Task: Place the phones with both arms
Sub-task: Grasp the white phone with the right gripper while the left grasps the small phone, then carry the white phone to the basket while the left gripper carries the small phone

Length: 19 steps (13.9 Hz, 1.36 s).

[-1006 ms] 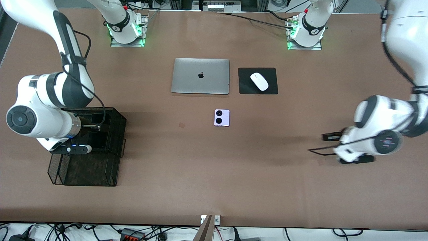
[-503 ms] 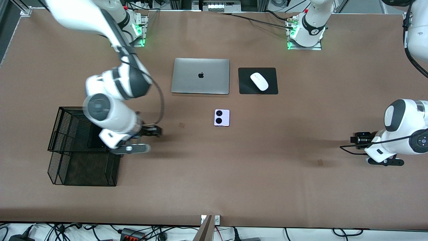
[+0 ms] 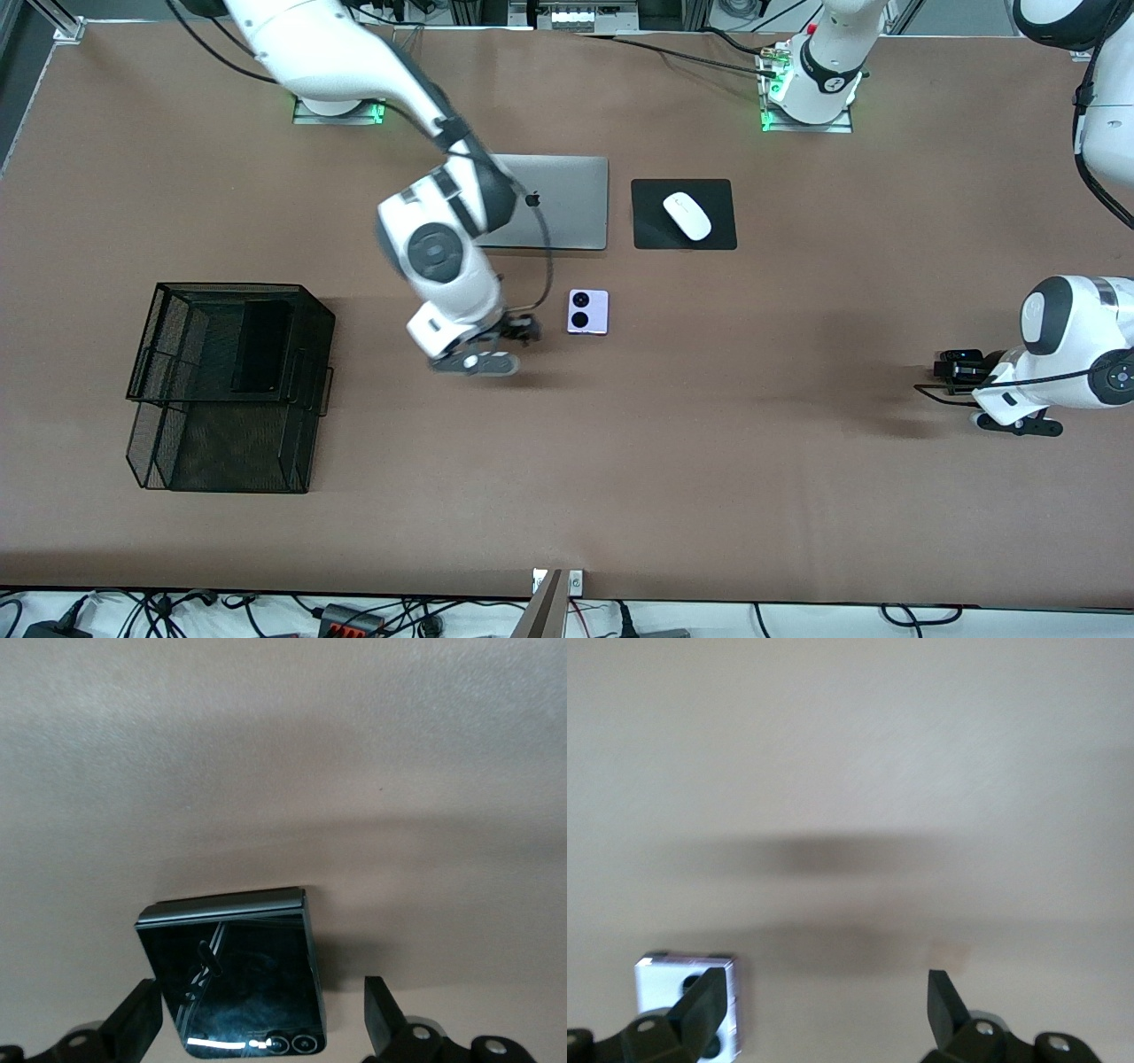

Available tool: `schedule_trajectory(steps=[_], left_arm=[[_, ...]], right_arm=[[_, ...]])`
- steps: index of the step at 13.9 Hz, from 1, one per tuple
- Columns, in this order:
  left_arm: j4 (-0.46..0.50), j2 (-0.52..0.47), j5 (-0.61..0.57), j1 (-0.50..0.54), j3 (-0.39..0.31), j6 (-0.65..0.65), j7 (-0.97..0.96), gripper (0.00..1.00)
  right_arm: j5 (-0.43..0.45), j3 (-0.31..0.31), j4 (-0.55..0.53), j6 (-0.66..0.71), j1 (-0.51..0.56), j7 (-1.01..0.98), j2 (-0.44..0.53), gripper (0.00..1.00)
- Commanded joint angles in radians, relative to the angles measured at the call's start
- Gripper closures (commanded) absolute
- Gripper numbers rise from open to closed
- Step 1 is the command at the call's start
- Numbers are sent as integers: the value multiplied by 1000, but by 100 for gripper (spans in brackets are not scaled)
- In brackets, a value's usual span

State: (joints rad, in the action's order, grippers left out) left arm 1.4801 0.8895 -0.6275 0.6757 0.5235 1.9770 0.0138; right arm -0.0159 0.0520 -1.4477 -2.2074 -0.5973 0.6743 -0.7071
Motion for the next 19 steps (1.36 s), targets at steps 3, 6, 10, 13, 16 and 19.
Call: schedule_trajectory(steps=[3,6,10,13,16,19], left_arm=[[2,5,-18,13,10,6,20,0],[2,14,-18,22,10,14,20,0],[2,16,-18,27,10,26,21,0],[2,17,-18,27,10,28,21,0],[0,20,-18,27,9,28,21,0],[2,35,-20,42,9,55,26,0]], right_arm=[[1,-17,95,-48,-102,140,-106,0],[1,-18,179,-75,-157,178,-190,0],[79,-18,207,-126,-193,223,-258,0],[90,-18,207,-129,-202,226,-270,0],[102,-18,205,-124,-211,225,-270,0],[109,-20,205,-123,-220,225,-282,0]])
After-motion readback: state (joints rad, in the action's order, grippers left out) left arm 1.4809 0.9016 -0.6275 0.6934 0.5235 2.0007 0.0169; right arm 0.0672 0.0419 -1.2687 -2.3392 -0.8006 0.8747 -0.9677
